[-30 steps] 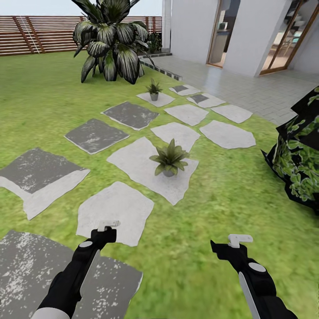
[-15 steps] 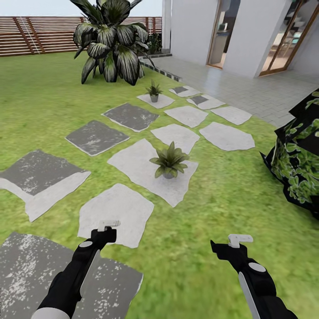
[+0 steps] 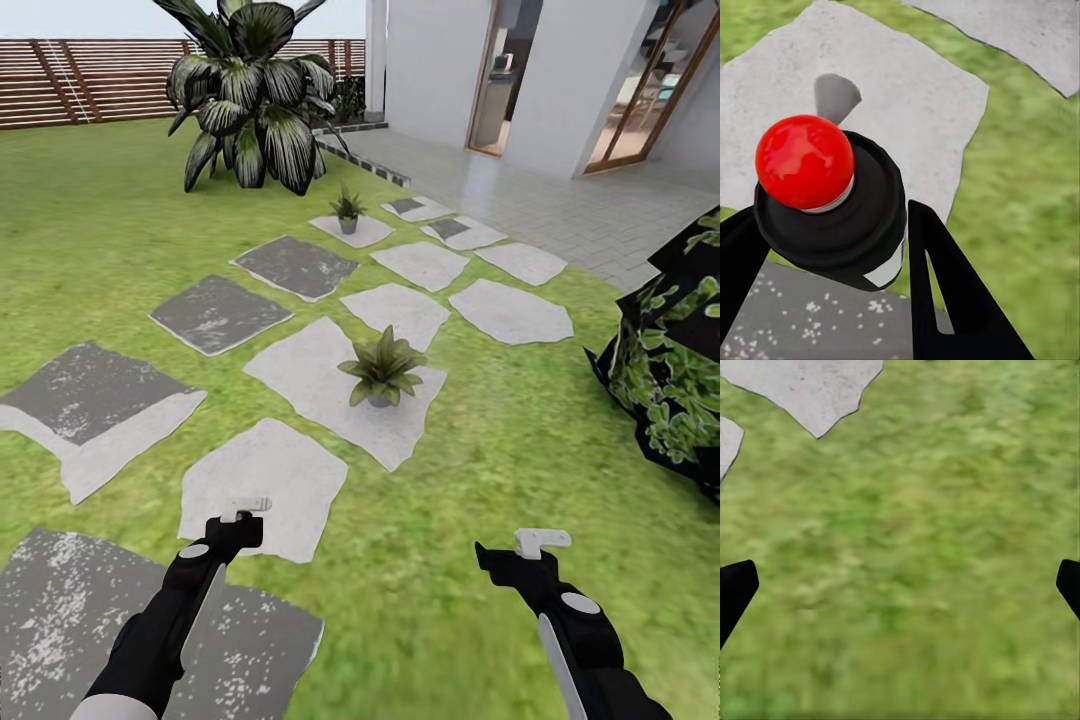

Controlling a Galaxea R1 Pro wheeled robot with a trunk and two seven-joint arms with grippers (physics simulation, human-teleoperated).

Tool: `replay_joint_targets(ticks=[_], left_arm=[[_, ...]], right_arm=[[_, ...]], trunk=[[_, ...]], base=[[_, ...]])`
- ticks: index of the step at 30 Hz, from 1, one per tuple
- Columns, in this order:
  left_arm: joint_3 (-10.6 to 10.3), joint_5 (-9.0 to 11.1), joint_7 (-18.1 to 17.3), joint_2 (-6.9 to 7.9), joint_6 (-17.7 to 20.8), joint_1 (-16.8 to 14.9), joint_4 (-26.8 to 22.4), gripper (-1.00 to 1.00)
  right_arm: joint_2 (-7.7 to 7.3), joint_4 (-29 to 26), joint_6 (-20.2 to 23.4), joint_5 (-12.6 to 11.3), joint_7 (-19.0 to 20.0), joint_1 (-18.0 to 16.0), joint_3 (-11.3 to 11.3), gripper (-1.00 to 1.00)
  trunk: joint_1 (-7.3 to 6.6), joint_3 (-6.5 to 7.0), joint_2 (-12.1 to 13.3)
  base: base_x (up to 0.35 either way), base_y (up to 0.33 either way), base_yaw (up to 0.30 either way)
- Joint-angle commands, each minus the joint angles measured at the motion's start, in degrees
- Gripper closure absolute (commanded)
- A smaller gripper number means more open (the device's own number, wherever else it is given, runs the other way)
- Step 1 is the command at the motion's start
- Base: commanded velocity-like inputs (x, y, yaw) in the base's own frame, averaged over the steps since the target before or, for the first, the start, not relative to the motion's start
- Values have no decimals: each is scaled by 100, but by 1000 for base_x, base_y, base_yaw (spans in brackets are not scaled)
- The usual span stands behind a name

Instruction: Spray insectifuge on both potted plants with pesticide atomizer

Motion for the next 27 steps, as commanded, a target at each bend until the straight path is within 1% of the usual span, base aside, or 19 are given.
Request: replay_joint_targets(ticks=[1,25,27], left_arm=[[0,1,7,-1,31,-2,-8,100],[4,1,10,0,31,-2,-8,100],[4,1,11,-1,31,-2,-8,100]], right_arm=[[-1,-7,31,4,3,-2,-1,-100],[-1,-7,30,4,3,-2,-3,-100],[-1,-7,31,4,3,-2,-4,-100]], trunk=[[-23,15,40],[-550,445,1002],[-550,446,1002]], base=[[0,0,0],[0,0,0],[0,0,0]])
